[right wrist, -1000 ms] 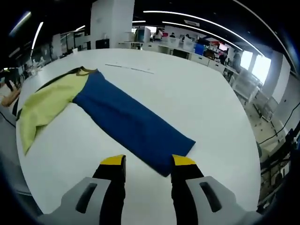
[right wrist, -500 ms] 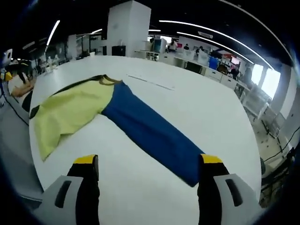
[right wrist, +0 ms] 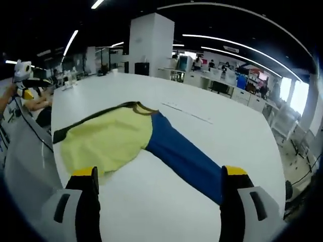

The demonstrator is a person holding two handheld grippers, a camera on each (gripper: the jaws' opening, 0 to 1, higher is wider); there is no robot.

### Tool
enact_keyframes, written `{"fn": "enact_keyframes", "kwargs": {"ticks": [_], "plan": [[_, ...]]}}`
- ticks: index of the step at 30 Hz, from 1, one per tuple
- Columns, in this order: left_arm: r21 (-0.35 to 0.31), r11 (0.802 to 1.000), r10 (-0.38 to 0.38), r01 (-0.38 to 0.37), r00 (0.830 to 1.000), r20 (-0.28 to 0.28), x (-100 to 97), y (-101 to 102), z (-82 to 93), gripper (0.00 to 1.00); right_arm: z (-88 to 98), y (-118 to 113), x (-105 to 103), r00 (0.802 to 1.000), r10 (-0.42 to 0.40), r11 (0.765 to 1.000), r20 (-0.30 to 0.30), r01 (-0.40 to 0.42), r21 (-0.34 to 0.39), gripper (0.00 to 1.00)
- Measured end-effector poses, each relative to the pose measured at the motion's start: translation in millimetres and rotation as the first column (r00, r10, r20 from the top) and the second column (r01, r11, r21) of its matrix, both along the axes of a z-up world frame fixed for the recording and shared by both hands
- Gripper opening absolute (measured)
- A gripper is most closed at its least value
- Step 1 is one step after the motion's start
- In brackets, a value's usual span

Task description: Fold the garment on the visible template until the final outline fits inside the template.

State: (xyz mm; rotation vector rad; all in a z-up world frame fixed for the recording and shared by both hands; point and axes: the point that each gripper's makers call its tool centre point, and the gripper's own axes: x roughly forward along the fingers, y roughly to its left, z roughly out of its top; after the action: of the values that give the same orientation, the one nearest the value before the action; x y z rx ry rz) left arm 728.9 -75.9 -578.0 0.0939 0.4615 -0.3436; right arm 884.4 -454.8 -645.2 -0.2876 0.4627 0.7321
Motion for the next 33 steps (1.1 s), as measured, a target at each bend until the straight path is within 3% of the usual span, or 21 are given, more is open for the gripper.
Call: {"fn": "enact_keyframes", "kwargs": {"ticks": [6, 19, 27, 33], "plan": [[0.0, 1.0, -0.02, 0.02, 1.0, 0.0, -0.9, 7.5, 0.7, 0.91, 17.3, 32.0, -15.7, 0.999, 0.032, 0.998, 0.019, -0.033, 0.044, 1.0], [-0.009, 0.998, -0.058, 0.058, 0.998, 0.008, -8.6, 27.9, 3.2, 0.93, 37.5, 91.7, -62.1, 0.993, 0.111, 0.993, 0.033, -0.112, 0.032, 1.0], [-0.024, 0.996, -0.081, 0.082, 0.996, 0.032, -11.7, 37.0, 7.0, 0.96, 29.6, 102.5, -87.3, 0.994, 0.108, 0.994, -0.01, -0.108, -0.024, 1.0], [-0.038, 0.993, -0.113, 0.114, 0.993, 0.017, -14.3, 40.1, -1.0, 0.98, 28.9, 111.7, -102.8, 0.994, 0.105, 0.993, -0.034, -0.107, -0.044, 1.0]]}}
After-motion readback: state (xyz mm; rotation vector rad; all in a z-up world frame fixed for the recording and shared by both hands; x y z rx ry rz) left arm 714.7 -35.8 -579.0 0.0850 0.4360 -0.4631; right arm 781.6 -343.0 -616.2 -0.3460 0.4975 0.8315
